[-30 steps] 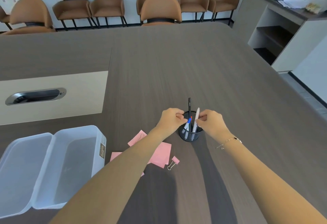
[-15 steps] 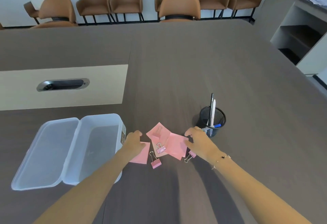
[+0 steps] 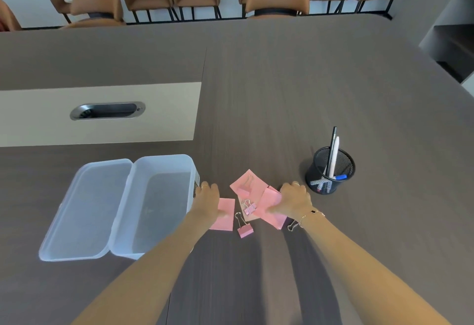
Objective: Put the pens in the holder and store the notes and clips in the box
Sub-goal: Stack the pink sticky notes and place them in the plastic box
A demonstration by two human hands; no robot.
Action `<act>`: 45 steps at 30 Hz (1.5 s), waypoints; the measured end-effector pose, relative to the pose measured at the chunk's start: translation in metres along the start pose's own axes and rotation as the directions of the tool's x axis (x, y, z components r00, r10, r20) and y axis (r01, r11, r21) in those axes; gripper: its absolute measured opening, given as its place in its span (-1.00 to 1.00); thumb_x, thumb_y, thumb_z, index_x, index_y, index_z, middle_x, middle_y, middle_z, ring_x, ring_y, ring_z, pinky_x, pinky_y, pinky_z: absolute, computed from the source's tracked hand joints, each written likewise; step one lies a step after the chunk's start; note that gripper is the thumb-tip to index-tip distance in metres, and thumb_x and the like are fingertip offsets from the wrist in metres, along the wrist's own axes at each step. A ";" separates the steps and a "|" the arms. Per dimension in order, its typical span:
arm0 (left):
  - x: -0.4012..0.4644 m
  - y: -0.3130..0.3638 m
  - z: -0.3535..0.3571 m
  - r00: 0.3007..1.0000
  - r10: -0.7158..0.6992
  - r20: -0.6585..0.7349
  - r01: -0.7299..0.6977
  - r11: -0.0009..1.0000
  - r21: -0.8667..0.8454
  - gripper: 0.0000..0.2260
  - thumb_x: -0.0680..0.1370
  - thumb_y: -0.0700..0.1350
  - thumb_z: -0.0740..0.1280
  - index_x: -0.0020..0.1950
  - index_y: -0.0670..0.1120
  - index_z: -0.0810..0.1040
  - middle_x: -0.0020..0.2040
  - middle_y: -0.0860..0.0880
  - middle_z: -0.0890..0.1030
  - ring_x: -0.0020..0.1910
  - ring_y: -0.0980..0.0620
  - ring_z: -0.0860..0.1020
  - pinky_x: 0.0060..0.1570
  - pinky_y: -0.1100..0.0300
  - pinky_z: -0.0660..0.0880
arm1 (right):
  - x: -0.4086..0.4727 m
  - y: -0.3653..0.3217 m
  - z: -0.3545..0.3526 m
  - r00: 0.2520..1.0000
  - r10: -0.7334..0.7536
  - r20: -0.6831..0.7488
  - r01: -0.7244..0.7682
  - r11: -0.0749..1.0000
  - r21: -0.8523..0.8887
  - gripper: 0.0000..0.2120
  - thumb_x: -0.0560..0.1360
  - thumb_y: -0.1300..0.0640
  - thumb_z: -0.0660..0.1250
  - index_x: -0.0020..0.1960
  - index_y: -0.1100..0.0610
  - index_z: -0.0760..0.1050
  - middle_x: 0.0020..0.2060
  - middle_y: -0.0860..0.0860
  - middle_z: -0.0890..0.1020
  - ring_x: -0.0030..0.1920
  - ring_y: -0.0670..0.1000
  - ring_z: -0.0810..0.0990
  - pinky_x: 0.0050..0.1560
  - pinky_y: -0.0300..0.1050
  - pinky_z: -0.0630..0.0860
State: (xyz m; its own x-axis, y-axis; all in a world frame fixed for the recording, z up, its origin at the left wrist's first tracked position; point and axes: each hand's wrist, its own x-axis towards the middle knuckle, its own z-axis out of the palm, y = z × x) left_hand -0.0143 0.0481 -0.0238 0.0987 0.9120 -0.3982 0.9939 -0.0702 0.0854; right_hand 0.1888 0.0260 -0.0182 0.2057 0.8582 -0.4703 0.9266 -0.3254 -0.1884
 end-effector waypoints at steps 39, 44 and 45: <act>-0.025 0.012 0.001 0.896 -0.407 0.179 0.333 0.348 -0.876 -0.69 0.53 -0.18 0.28 0.26 -0.15 0.41 0.23 -0.16 0.53 0.00 -0.08 0.44 -0.12 0.15 0.41 | 0.016 -0.035 -0.016 0.985 0.153 -0.086 -0.067 0.782 0.620 -0.80 0.46 0.24 0.26 0.06 0.26 0.48 -0.13 0.09 0.51 -0.12 0.14 0.47 -0.14 -0.17 0.34; -0.023 0.020 -0.017 0.912 -0.401 0.084 0.191 0.235 -0.953 -0.69 0.57 -0.22 0.16 0.32 -0.12 0.34 0.25 -0.14 0.47 0.03 -0.06 0.43 -0.20 0.17 0.40 | 0.007 -0.025 -0.037 0.979 0.196 -0.048 -0.064 0.530 0.846 -0.79 0.45 0.27 0.29 0.06 0.31 0.55 -0.15 0.14 0.57 -0.15 0.12 0.51 -0.16 -0.12 0.44; -0.022 0.022 -0.021 0.917 -0.395 0.060 0.161 0.229 -0.960 -0.68 0.57 -0.22 0.14 0.34 -0.10 0.33 0.25 -0.13 0.47 0.06 -0.06 0.43 -0.16 0.16 0.41 | 0.004 -0.022 -0.039 0.983 0.182 -0.017 -0.065 0.438 0.896 -0.77 0.45 0.29 0.31 0.09 0.33 0.54 -0.13 0.14 0.57 -0.13 0.11 0.51 -0.17 -0.13 0.46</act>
State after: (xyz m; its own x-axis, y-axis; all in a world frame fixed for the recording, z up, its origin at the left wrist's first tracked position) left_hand 0.0041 0.0350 0.0061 -0.2994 0.8396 -0.4532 0.1955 0.5189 0.8322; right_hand 0.1816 0.0519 0.0181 0.3763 0.7915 -0.4816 0.1108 -0.5545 -0.8248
